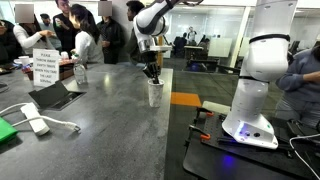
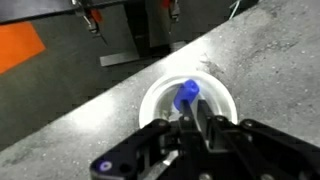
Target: Take the pen out of the cup and put it on the counter
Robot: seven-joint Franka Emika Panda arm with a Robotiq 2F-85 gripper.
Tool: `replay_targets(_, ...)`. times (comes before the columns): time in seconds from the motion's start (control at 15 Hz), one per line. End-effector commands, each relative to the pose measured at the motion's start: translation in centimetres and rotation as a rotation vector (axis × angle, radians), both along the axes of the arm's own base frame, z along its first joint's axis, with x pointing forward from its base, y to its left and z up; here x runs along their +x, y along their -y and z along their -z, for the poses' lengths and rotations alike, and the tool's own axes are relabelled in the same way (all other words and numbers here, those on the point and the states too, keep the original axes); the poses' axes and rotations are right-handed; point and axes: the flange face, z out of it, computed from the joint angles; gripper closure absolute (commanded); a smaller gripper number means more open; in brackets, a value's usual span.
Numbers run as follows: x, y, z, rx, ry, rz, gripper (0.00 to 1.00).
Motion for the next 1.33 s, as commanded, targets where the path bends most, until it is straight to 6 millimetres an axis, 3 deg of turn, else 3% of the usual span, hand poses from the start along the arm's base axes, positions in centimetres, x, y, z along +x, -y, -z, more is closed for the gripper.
replay_targets(0.0, -0.1, 0.1, -0.3, -0.018, -0.033, 0.018, 0.53)
replay_targets(0.13, -0.1, 0.1, -0.1, -0.014, -0.036, 0.019, 0.38)
replay_targets(0.33, 0.0, 0.2, 0.5, -0.014, -0.049, 0.023, 0.4)
replay_targets(0.6, -0.1, 0.5, 1.2, -0.013, -0.063, 0.03, 0.65)
replay_targets(0.93, 0.0, 0.6, 1.7, -0.013, -0.073, 0.034, 0.65)
replay_targets(1.0, 0.0, 0.6, 1.7, -0.013, -0.073, 0.033, 0.7)
replay_targets(1.13, 0.0, 0.6, 1.7, -0.013, -0.073, 0.035, 0.93)
replay_targets(1.27, 0.1, 0.6, 1.6, -0.013, -0.071, 0.036, 0.97)
